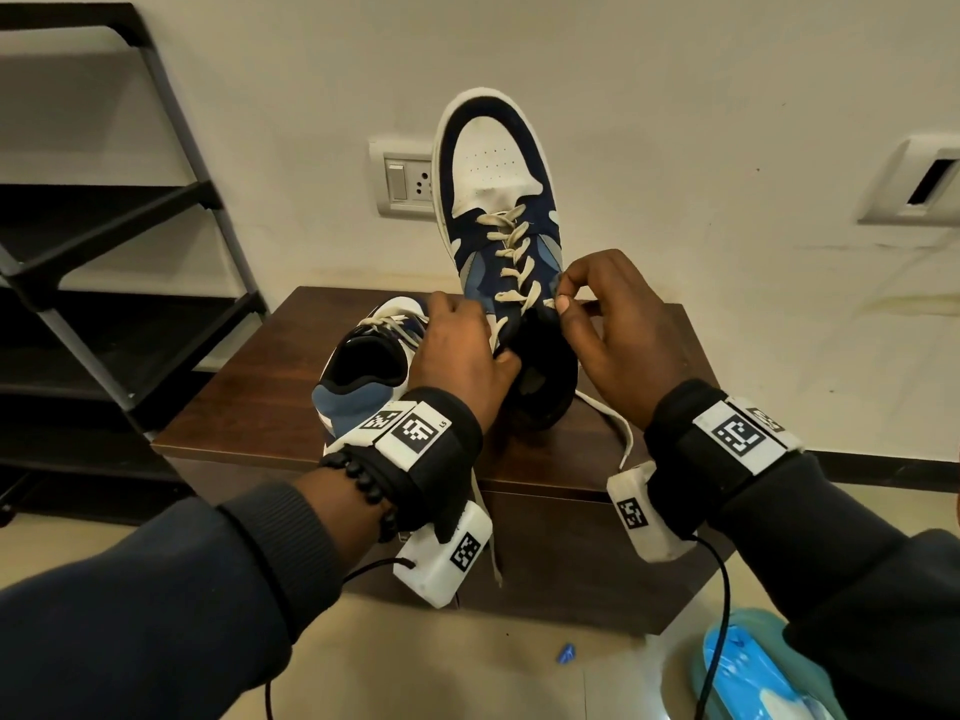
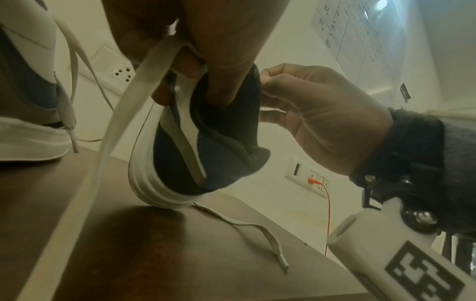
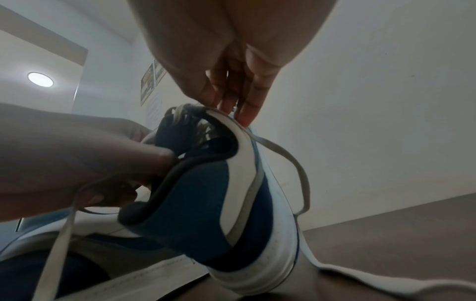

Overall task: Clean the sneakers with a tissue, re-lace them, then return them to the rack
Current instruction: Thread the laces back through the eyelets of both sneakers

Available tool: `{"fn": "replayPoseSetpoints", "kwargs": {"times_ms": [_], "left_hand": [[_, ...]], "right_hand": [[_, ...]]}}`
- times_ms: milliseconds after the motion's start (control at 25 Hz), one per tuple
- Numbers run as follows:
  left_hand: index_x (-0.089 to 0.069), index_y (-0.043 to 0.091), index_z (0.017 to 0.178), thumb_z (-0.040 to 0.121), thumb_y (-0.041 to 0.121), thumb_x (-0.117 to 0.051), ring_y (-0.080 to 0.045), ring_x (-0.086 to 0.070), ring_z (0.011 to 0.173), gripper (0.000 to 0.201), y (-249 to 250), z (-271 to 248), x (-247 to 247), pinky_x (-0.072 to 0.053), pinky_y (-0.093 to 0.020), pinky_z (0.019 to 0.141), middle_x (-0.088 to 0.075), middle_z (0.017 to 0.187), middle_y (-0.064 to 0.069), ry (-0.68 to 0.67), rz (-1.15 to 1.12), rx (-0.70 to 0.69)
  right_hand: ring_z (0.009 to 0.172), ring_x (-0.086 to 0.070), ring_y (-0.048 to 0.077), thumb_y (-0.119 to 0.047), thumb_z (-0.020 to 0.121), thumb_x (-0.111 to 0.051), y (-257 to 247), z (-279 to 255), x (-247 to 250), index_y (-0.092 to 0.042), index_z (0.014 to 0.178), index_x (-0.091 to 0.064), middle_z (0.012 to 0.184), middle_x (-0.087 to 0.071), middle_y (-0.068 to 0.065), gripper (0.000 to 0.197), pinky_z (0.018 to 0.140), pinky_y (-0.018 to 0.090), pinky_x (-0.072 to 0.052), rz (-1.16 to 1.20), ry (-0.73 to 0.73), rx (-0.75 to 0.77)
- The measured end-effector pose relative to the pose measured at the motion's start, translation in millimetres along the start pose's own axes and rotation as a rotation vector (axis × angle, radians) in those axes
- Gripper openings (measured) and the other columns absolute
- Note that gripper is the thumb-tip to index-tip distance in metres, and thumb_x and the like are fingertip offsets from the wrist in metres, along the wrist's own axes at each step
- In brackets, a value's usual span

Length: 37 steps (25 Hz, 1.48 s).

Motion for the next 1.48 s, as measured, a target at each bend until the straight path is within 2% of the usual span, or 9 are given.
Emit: {"fn": "replayPoseSetpoints", "kwargs": {"times_ms": [120,320,520,600,800,960,1120,1320,1480], "left_hand": [[-0.054,0.006,0.115,0.084,0.023,-0.066,-0.023,-0.052,0.1,0.038,-2,-1,0,-0.042,-0.024,0.083,-0.04,0.124,-0.009,0.006,-0.004,-0.005],[-0.054,0.006,0.115,0.084,0.023,-0.067,-0.021,-0.051,0.097,0.038,-3,0,-1,-0.044,-0.026,0.085,-0.041,0.125,-0.01,-0.014,-0.017,-0.004],[-0.054,0.009,0.097,0.085,0.025,-0.065,-0.017,-0.042,0.085,0.022,2,7,2,-0.036,-0.025,0.077,-0.045,0.112,-0.009,-0.031,-0.044,0.02],[-0.053,0.011,0.088,0.085,0.025,-0.062,-0.02,-0.046,0.085,0.017,3,10,2,-0.034,-0.026,0.072,-0.053,0.103,-0.011,-0.047,-0.065,0.003],[-0.049,0.015,0.083,0.085,0.024,-0.06,-0.03,-0.058,0.093,0.014,3,-4,-16,-0.036,-0.028,0.069,-0.064,0.093,-0.013,-0.194,0.048,-0.019],[-0.052,0.01,0.103,0.081,0.03,-0.069,-0.029,-0.058,0.098,0.034,2,4,-14,-0.04,-0.031,0.072,-0.063,0.105,-0.011,-0.245,0.091,-0.027],[-0.035,0.015,0.121,0.069,0.044,-0.079,-0.03,-0.057,0.099,0.074,19,11,-12,-0.046,-0.039,0.072,-0.047,0.118,-0.01,-0.266,0.287,-0.207],[-0.029,0.016,0.128,0.074,0.032,-0.075,-0.033,-0.056,0.096,0.073,46,9,-25,-0.039,-0.036,0.064,-0.035,0.121,-0.013,-0.285,0.493,-0.426],[-0.037,0.011,0.122,0.072,0.037,-0.079,-0.031,-0.056,0.096,0.071,28,19,-17,-0.043,-0.034,0.072,-0.043,0.118,-0.014,-0.353,0.229,-0.178]], "right_hand": [[0.093,-0.054,0.012,-0.015,0.094,-0.054,1,-2,-3,-0.009,0.107,-0.055,0.109,-0.052,0.002,0.015,0.076,0.004,-0.041,0.048,-0.036,0.033],[0.081,-0.047,0.013,-0.01,0.092,-0.053,7,1,1,-0.005,0.093,-0.054,0.094,-0.052,0.005,0.005,0.069,0.005,-0.036,-0.038,0.017,0.063],[0.077,-0.052,0.01,-0.014,0.092,-0.051,29,0,7,-0.01,0.093,-0.05,0.092,-0.059,0.004,0.004,0.065,0.006,-0.04,0.092,0.048,-0.155],[0.077,-0.057,0.012,-0.017,0.092,-0.05,25,0,8,-0.012,0.093,-0.05,0.089,-0.063,0.002,0.005,0.066,0.017,-0.045,0.129,0.046,-0.181],[0.08,-0.059,0.022,-0.024,0.092,-0.052,36,-7,-20,-0.013,0.092,-0.053,0.084,-0.061,0.002,0.011,0.069,0.034,-0.046,-0.049,-0.339,-0.264],[0.086,-0.058,0.014,-0.037,0.088,-0.061,38,-8,-18,-0.019,0.099,-0.053,0.093,-0.061,-0.003,0.023,0.072,0.027,-0.048,0.055,-0.417,-0.259],[0.092,-0.056,0.018,-0.034,0.076,-0.075,32,-4,-23,-0.016,0.109,-0.05,0.102,-0.059,0.002,0.045,0.078,0.035,-0.05,0.059,-0.459,-0.213],[0.091,-0.057,0.018,-0.025,0.082,-0.069,31,-2,-23,-0.014,0.111,-0.052,0.102,-0.061,0.002,0.035,0.08,0.034,-0.05,0.028,-0.412,-0.202],[0.081,-0.056,0.016,-0.026,0.087,-0.064,33,-2,-15,-0.017,0.099,-0.057,0.085,-0.061,-0.003,0.016,0.069,0.025,-0.045,0.075,-0.352,-0.216]]}}
Point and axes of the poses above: each hand's wrist, its own z-axis towards the middle knuckle, its own x-axis out of the back of the hand, y = z × x, the point moved 6 cm from there along z, towards the middle knuckle
